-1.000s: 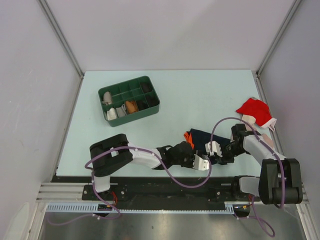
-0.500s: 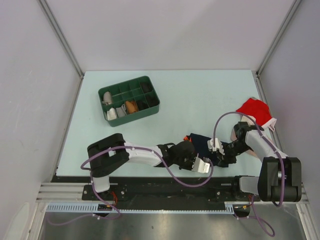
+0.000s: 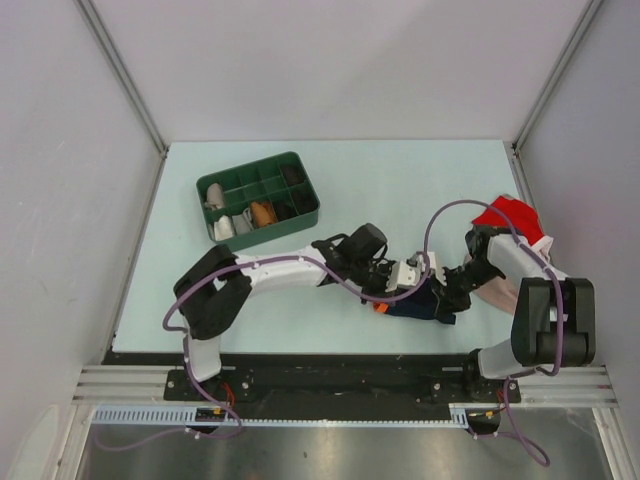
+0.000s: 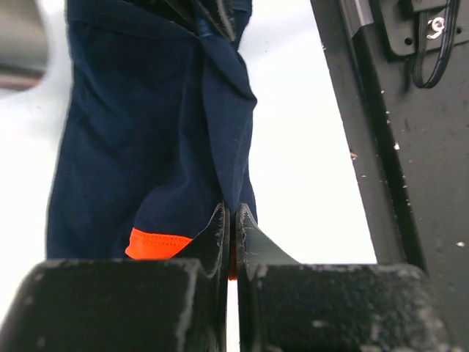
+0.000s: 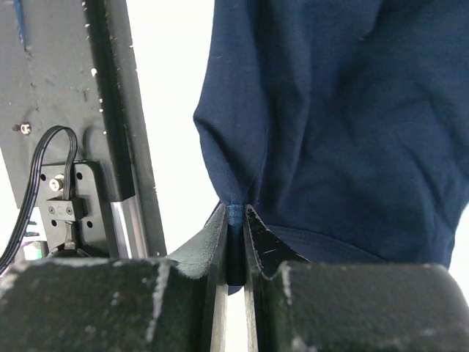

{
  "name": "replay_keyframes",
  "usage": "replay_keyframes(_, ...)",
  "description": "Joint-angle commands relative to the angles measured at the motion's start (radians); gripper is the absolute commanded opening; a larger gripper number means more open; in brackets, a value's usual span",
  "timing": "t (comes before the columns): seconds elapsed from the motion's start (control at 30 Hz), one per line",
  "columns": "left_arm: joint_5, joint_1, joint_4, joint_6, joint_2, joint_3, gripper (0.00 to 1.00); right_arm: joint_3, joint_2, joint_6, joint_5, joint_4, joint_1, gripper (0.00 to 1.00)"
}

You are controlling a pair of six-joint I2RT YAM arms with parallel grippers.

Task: Roll the underwear
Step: Fold the underwear at the center of the board.

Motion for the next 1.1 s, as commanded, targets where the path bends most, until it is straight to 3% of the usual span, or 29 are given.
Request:
replay_keyframes(0.0, 0.169, 0.037, -0.124, -0.024, 0.063, 0.096, 0.00, 0.072, 0.046, 0.061, -0.019, -0.024, -0.005, 0.13)
replay_keyframes(0.2, 0.230, 0.055, -0.184, -0.036, 0.085, 0.131, 0.00, 0.089, 0.088, 0.061, -0.020, -0.039, -0.006, 0.12)
replay_keyframes(0.4, 0.286, 0.054, -0.106, -0.090, 0.053, 0.032, 0.06, 0.073, 0.082, 0.018, -0.045, -0.070, -0.008, 0.12)
replay_keyframes(0.5, 0.283, 0.054, -0.040, -0.137, 0.028, -0.017, 0.14, 0.059, 0.076, 0.020, -0.045, -0.051, -0.008, 0.12)
replay_keyframes(0.67, 0.241, 0.066, 0.046, -0.211, -0.030, -0.065, 0.42, 0.046, 0.062, 0.021, -0.040, -0.034, -0.006, 0.12)
replay_keyframes(0.9, 0.249, 0.165, 0.227, -0.364, -0.159, -0.131, 0.55, 0.040, 0.059, 0.006, -0.045, -0.045, -0.008, 0.12)
replay_keyframes(1.07, 0.218, 0.213, 0.301, -0.474, -0.126, -0.108, 0.57, 0.042, 0.059, -0.002, -0.052, -0.048, -0.008, 0.11)
